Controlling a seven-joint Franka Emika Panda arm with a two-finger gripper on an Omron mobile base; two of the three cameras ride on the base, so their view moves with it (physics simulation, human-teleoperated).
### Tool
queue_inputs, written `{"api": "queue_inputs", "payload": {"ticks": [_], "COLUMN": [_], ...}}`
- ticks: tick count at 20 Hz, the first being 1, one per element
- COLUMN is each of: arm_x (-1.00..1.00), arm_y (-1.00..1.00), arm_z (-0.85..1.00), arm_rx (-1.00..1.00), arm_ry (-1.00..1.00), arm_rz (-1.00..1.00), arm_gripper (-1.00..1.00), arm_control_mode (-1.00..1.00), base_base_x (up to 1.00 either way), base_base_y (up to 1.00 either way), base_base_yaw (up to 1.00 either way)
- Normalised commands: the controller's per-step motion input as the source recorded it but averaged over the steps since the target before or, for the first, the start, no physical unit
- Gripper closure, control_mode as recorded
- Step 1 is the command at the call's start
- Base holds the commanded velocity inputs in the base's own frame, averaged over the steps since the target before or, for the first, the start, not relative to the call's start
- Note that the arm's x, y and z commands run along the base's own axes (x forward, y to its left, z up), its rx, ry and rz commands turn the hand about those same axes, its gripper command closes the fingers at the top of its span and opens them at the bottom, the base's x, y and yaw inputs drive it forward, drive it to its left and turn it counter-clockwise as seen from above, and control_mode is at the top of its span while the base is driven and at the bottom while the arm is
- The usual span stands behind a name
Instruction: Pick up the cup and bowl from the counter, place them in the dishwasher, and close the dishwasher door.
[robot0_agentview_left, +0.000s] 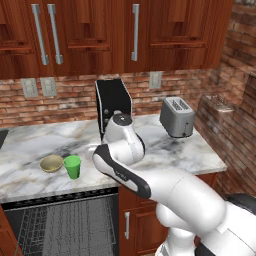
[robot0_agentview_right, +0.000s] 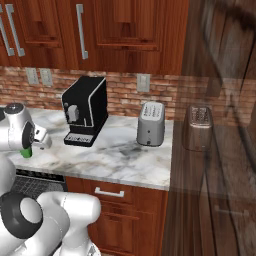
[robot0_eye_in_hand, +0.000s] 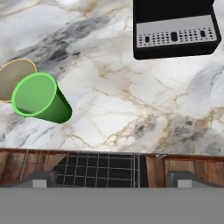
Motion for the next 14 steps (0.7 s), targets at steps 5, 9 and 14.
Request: {"api": "queue_inputs", "payload": {"ticks": [5, 9, 14], "arm_x": [0.14, 0.15, 0.15], "arm_y": [0.21, 0.17, 0.19], "arm_z": [-0.02, 0.00, -0.03], "arm_rx": [0.00, 0.01, 0.01], "arm_ry": [0.00, 0.00, 0.00], "arm_rz": [0.00, 0.00, 0.00], "arm_gripper": [-1.00, -1.00, -1.00], "arm_control_mode": [-1.00, -1.00, -1.00], "base_base_x": [0.00, 0.00, 0.00], "base_base_y": [0.00, 0.00, 0.00], "base_base_yaw": [0.00, 0.00, 0.00]}}
